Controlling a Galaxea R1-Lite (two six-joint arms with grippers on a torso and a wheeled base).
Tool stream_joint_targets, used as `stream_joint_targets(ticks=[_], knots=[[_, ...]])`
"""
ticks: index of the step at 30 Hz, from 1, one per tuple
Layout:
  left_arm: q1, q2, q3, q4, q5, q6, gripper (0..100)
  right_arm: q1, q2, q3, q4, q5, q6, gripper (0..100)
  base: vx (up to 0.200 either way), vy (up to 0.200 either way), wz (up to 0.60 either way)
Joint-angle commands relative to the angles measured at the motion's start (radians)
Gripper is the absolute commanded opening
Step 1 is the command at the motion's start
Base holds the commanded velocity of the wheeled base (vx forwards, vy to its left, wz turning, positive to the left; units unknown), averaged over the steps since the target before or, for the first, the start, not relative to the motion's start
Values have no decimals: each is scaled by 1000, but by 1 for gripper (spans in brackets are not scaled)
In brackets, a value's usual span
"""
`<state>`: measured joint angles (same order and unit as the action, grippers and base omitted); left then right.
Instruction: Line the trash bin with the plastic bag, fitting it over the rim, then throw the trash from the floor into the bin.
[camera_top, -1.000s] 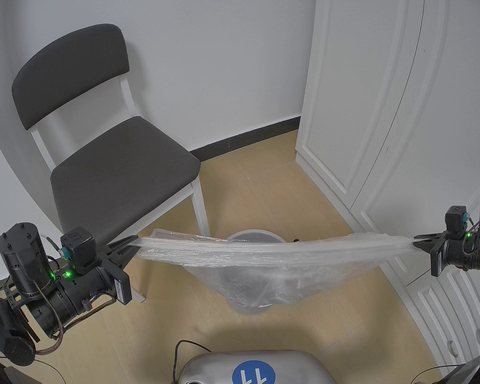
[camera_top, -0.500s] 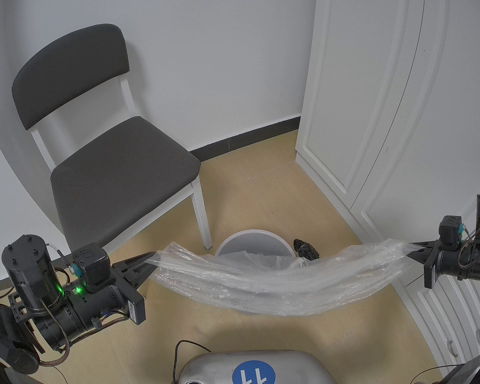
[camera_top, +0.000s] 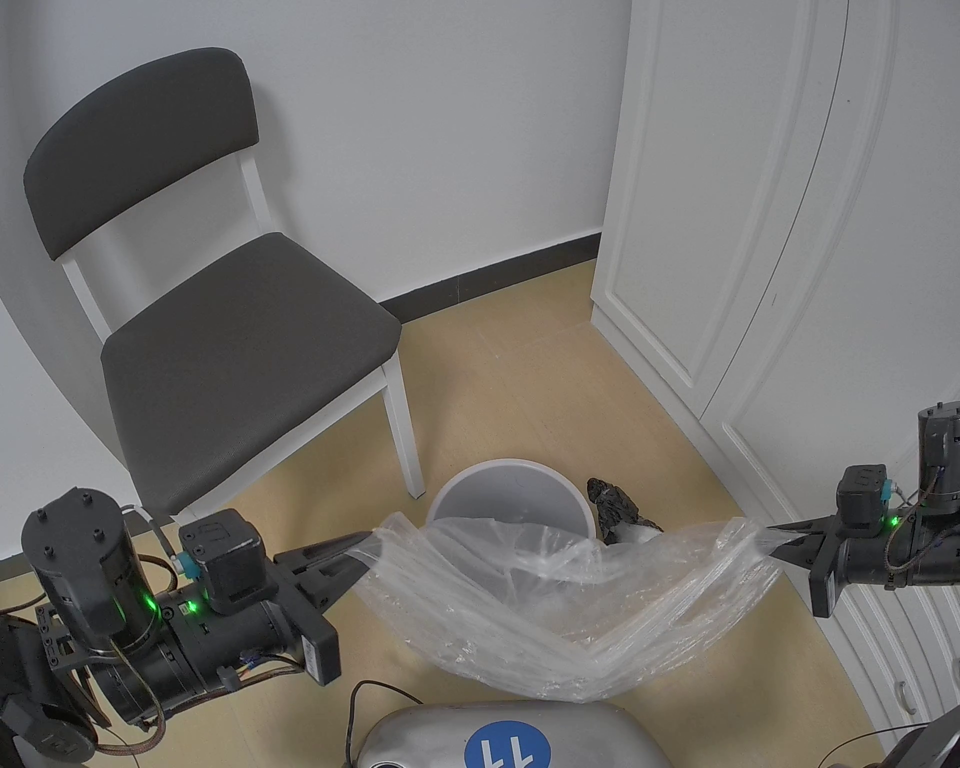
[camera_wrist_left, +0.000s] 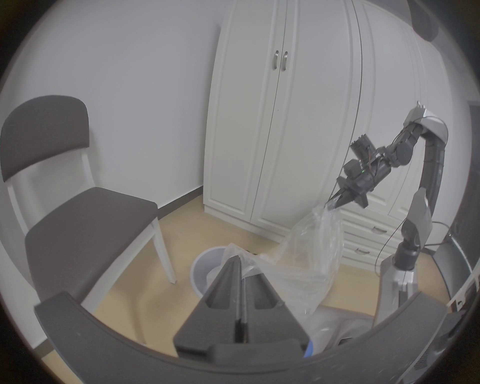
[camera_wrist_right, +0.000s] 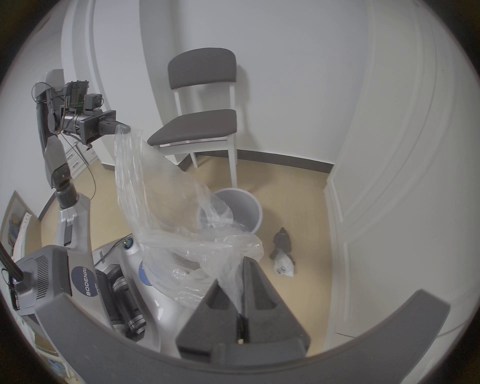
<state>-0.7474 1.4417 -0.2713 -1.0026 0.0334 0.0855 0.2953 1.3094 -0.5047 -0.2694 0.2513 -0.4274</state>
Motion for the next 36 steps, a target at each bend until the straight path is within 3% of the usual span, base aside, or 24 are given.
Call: stream_joint_targets(ticks=[1,7,11,14,20,26,36], knots=[[-41,63,-9,-50,-1,-41,0,105,87,17,-65,-20,50,0,0,0,0],[-78,166,1,-234,0,-81,0,274,140,52,-222,-142,190,0,0,0,0],[-99,227,6,-357,0,-112,0,346,165,55,-275,-148,259,0,0,0,0],[-121,306,18,-534,2,-121,0,409,189,54,-343,-150,335,0,0,0,0],[-145,324,-6,-528,5,-142,0,481,240,54,-475,-178,435,0,0,0,0],[-133,379,-111,-527,23,-256,0,492,298,51,-562,-236,452,0,0,0,0],[-29,500,-272,-525,39,-290,0,476,452,57,-850,-293,484,0,0,0,0]])
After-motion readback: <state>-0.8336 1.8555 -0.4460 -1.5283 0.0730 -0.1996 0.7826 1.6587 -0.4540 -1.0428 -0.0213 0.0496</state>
